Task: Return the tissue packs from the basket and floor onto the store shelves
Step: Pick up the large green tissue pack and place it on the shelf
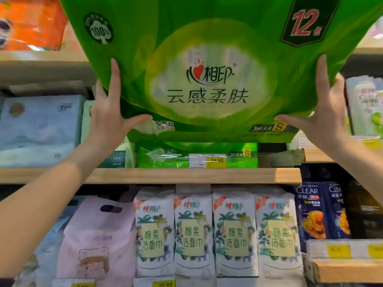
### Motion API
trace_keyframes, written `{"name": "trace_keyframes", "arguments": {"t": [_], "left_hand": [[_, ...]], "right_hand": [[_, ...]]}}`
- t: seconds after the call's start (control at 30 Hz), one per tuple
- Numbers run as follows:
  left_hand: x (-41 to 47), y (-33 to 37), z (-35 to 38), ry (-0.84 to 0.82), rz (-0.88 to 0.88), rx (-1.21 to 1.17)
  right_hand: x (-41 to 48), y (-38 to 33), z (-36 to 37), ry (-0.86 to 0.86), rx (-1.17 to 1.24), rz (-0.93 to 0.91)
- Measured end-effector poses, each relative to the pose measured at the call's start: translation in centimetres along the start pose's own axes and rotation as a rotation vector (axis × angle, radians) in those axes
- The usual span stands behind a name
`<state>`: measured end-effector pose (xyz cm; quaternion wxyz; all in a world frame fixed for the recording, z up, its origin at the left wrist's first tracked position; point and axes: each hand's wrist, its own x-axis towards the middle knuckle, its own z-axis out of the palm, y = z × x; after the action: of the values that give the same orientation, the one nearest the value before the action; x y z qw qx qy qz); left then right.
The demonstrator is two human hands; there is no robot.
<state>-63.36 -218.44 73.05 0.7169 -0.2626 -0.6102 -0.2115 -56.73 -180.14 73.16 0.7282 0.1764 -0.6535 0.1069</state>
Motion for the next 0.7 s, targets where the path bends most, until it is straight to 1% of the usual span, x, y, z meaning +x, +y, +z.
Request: {"name": "trace_keyframes", "arguments": {"t": [0.2,0.37,0.47,0.53,0.7], "left_hand": [[-1.5,-0.8,1.9,-0.038,-0.029,0.053],[-3.1,-1.4,2.6,-0.100,-0.057,0.111],[-3.4,-1.8,3.0,-0.190,-0.123,0.090],[-3.4,-2.3,3.3,-0.228,-0.137,0.070],[-3.2,-3.1,3.6,-0.251,-0.151,0.043]], "right_hand": [[-0.3,1.0,2.2,-0.067,-0.008,-0.001],[-1.8,1.2,4.1,-0.146,0.001,0.049],[-2.8,1.5,5.1,-0.184,-0.005,0.078],[-3.2,1.4,5.6,-0.210,0.008,0.124],[-2.5,1.4,5.6,-0.279,-0.008,0.159]]}}
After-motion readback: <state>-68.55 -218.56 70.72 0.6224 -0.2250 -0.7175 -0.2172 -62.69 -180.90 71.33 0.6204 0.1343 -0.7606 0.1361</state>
